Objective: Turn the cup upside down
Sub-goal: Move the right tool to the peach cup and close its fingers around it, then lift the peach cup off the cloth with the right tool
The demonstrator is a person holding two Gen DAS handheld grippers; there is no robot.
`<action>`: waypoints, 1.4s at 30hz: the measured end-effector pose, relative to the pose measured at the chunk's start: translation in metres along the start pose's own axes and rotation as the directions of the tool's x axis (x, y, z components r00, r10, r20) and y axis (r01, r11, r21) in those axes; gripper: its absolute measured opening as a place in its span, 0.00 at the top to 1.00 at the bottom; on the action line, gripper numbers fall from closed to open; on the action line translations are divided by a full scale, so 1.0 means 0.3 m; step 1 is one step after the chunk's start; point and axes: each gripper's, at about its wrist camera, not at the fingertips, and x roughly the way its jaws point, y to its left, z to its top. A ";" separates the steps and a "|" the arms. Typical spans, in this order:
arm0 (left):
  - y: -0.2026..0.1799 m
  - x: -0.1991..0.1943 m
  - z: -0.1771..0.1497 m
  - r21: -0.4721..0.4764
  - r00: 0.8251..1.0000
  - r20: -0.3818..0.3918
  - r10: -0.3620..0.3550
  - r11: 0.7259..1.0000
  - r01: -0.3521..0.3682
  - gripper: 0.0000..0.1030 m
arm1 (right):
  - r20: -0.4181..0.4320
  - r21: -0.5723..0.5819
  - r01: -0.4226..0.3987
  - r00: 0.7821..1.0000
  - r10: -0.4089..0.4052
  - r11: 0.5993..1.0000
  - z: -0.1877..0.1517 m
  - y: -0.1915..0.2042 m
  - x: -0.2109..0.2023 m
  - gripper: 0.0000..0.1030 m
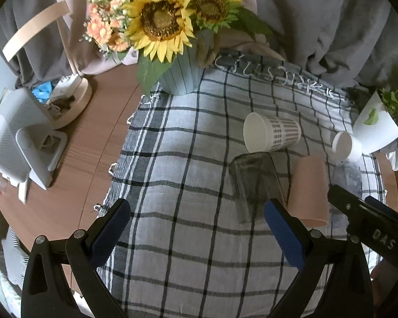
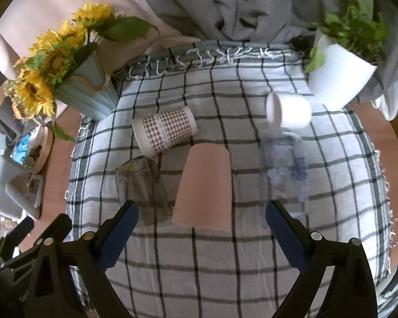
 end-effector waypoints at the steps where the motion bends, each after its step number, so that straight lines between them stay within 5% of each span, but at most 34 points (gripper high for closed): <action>1: 0.002 0.013 0.005 -0.004 1.000 -0.005 -0.001 1.000 0.001 0.00 | -0.010 0.002 0.000 1.000 0.000 1.000 0.008 0.001 0.015 0.08; 25: -0.019 0.230 0.018 -0.017 0.989 -0.150 0.001 1.000 -0.003 0.00 | -0.179 0.060 0.054 0.983 -0.042 0.997 0.068 -0.027 0.350 0.26; 42: -0.021 0.200 0.013 -0.015 0.990 -0.142 0.011 1.000 -0.013 0.00 | -0.193 0.046 0.063 0.980 -0.053 0.997 0.067 -0.034 0.361 0.31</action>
